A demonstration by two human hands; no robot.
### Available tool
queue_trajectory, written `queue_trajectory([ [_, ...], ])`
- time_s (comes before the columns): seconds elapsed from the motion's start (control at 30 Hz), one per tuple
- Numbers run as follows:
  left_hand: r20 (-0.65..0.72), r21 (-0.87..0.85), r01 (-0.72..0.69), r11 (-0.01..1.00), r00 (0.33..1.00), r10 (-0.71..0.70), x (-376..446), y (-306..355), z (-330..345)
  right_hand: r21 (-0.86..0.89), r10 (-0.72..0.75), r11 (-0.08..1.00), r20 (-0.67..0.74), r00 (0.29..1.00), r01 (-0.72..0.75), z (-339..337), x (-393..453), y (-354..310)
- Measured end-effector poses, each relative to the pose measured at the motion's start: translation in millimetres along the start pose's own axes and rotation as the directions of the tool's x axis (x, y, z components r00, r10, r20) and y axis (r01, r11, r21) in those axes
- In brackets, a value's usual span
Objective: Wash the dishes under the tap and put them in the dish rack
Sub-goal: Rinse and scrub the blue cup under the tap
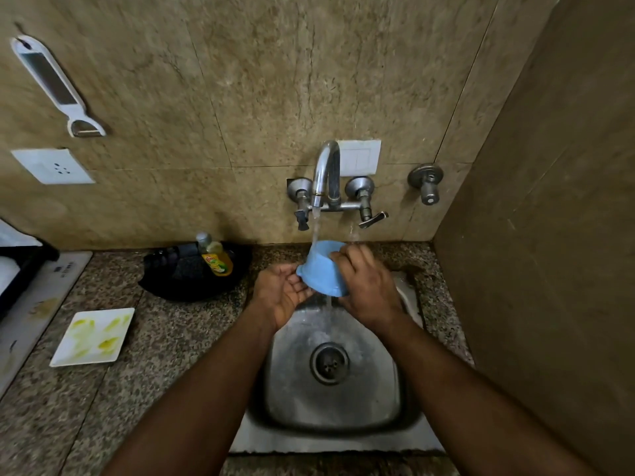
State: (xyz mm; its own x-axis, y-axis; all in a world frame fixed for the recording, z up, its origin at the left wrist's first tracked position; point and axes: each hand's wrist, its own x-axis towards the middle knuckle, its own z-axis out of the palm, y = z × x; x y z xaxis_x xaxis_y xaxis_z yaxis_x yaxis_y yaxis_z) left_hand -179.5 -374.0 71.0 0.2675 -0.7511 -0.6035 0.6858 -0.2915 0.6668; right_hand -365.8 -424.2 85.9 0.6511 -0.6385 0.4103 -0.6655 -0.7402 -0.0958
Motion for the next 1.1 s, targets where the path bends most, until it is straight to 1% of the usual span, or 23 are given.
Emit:
queue_trajectory([
  [0.1,-0.047,0.045,-0.011,0.999,0.999,0.013,2.6,-2.4,-0.1,-0.008,-0.08,0.997,-0.01,0.997,0.08,0.5,-7.3,-3.6],
  [0.13,-0.065,0.055,-0.009,0.998,0.998,0.013,4.4,-4.4,-0.5,0.004,-0.088,0.996,0.006,0.996,0.088,0.0,-8.6,-4.9],
  [0.2,-0.111,0.069,-0.012,0.998,0.994,0.019,8.0,-8.3,-1.4,0.081,-0.075,0.994,0.088,0.993,0.068,0.9,-9.4,-3.6],
  [0.3,-0.153,0.077,-0.039,0.996,0.987,0.05,9.3,-13.9,-4.1,0.308,0.004,0.948,0.233,0.972,-0.078,-2.7,-4.0,5.4],
  [0.33,-0.157,0.084,-0.038,0.996,0.986,0.051,9.4,-15.7,-4.9,0.367,0.055,0.92,0.234,0.971,-0.141,-5.0,-0.6,8.3],
  [0.37,-0.167,0.099,-0.038,0.994,0.984,0.054,8.0,-16.7,-5.0,0.396,0.133,0.895,0.199,0.971,-0.204,-7.6,4.0,11.0],
  [0.4,-0.175,0.107,-0.04,0.993,0.983,0.059,7.8,-18.1,-5.3,0.406,0.239,0.873,0.13,0.962,-0.271,-10.2,10.2,14.6],
  [0.43,-0.187,0.115,-0.039,0.993,0.981,0.06,7.2,-18.6,-5.1,0.406,0.36,0.847,0.041,0.932,-0.345,-13.2,17.8,18.0],
  [0.47,-0.195,0.117,-0.037,0.992,0.979,0.06,7.6,-19.1,-5.6,0.41,0.486,0.806,-0.047,0.873,-0.427,-15.5,26.6,22.4],
  [0.5,-0.2,0.131,-0.04,0.991,0.978,0.066,8.3,-19.2,-6.7,0.438,0.597,0.746,-0.104,0.796,-0.502,-18.9,36.5,27.2],
  [0.53,-0.199,0.147,-0.049,0.988,0.977,0.078,9.8,-19.6,-8.0,0.488,0.692,0.66,-0.099,0.715,-0.571,-22.5,47.1,32.5],
  [0.57,-0.191,0.17,-0.06,0.984,0.977,0.093,9.7,-19.2,-8.9,0.541,0.763,0.557,-0.034,0.646,-0.629,-25.8,57.2,37.1],
  [0.6,-0.177,0.187,-0.077,0.979,0.978,0.111,9.8,-18.9,-9.3,0.564,0.8,0.471,0.051,0.598,-0.679,-28.9,66.0,40.5],
  [0.63,-0.162,0.195,-0.093,0.976,0.979,0.125,9.1,-18.5,-9.3,0.552,0.804,0.442,0.105,0.585,-0.707,-32.3,72.9,41.8],
  [0.67,-0.154,0.198,-0.105,0.975,0.979,0.137,8.4,-18.1,-8.9,0.523,0.792,0.467,0.111,0.6,-0.713,-35.1,77.5,40.2],
  [0.7,-0.155,0.202,-0.117,0.972,0.977,0.15,6.7,-16.8,-7.5,0.5,0.776,0.509,0.085,0.624,-0.701,-37.7,80.6,36.5],
  [0.77,-0.167,0.211,-0.137,0.968,0.971,0.174,3.7,-14.3,-4.0,0.481,0.733,0.586,0.029,0.68,-0.652,-41.7,85.0,25.6],
  [0.83,-0.169,0.204,-0.157,0.966,0.967,0.193,4.3,-13.4,-1.7,0.427,0.685,0.654,0.016,0.729,-0.624,-40.3,86.2,17.5],
  [0.93,-0.181,0.193,-0.16,0.968,0.964,0.196,3.2,-12.4,2.0,0.336,0.642,0.713,0.039,0.766,-0.615,-40.4,80.8,13.0],
  [1.03,-0.16,0.18,-0.175,0.968,0.966,0.204,-2.4,-11.5,7.4,0.333,0.579,0.756,0.064,0.813,-0.564,-33.5,66.1,9.0],
  [1.1,-0.148,0.171,-0.175,0.97,0.968,0.201,-5.0,-12.1,9.9,0.325,0.555,0.764,0.108,0.825,-0.557,-22.8,53.5,1.8],
])
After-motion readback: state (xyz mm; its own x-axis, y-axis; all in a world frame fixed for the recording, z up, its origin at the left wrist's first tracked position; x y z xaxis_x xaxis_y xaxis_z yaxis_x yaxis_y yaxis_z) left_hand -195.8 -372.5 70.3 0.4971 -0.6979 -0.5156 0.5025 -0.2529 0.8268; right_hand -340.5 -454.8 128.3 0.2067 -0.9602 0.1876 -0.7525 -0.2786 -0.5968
